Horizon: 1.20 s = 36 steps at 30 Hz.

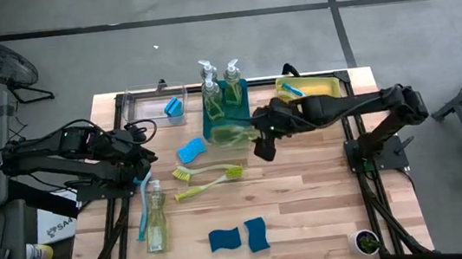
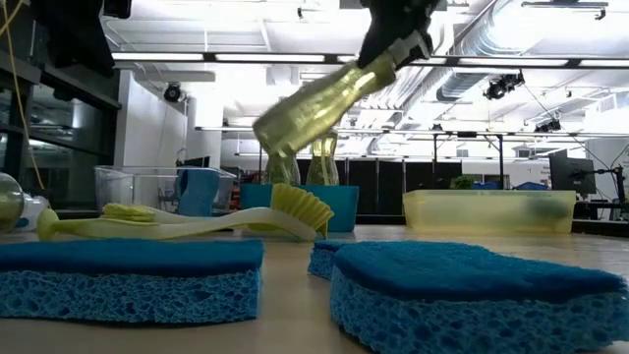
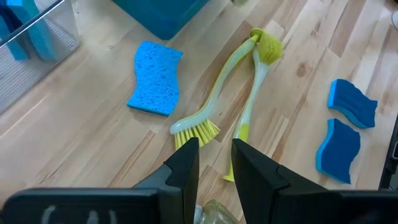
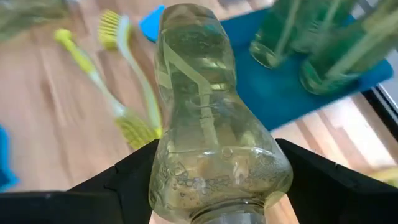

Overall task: Pick & Place Kitchen Sink Supplies
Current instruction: Put the yellow soap dispenser into the blue bin

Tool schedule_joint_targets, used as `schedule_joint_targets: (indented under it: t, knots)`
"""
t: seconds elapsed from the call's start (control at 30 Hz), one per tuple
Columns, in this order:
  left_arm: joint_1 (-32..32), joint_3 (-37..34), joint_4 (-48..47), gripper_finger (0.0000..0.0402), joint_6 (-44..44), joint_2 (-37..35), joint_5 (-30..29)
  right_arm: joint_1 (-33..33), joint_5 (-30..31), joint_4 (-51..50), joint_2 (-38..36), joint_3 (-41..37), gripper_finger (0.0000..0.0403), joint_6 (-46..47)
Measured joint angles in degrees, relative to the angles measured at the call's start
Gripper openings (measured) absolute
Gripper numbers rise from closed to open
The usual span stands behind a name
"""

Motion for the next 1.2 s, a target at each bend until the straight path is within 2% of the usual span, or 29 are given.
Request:
schedule_joint_targets:
  t: [0.17, 0.37, 0.63, 0.83, 0.97, 1.2]
  knots:
    - [0.0, 0.0, 0.0, 0.0092, 0.0, 0.0, 0.0, -2.5, 0.8, -8.1, 0.1, 5.8, 0.0279, -2.4]
    - [0.0, 0.0, 0.0, 0.0092, 0.0, 0.0, -0.5, -5.7, -0.1, -18.6, 3.1, 17.8, 0.0279, -5.8]
    - [0.0, 0.0, 0.0, 0.0092, 0.0, 0.0, -0.6, -10.4, -3.1, -36.8, 17.1, 37.7, 0.0279, -12.7]
    - [0.0, 0.0, 0.0, 0.0092, 0.0, 0.0, -0.6, -12.9, -4.5, -43.0, 28.0, 49.7, 0.0279, -17.5]
    - [0.0, 0.0, 0.0, 0.0092, 0.0, 0.0, -0.6, -13.9, -7.3, -43.3, 32.8, 53.6, 0.0279, -18.5]
    - [0.0, 0.0, 0.0, 0.0092, 0.0, 0.0, -0.6, -14.7, -8.6, -43.2, 33.8, 49.3, 0.0279, -17.2]
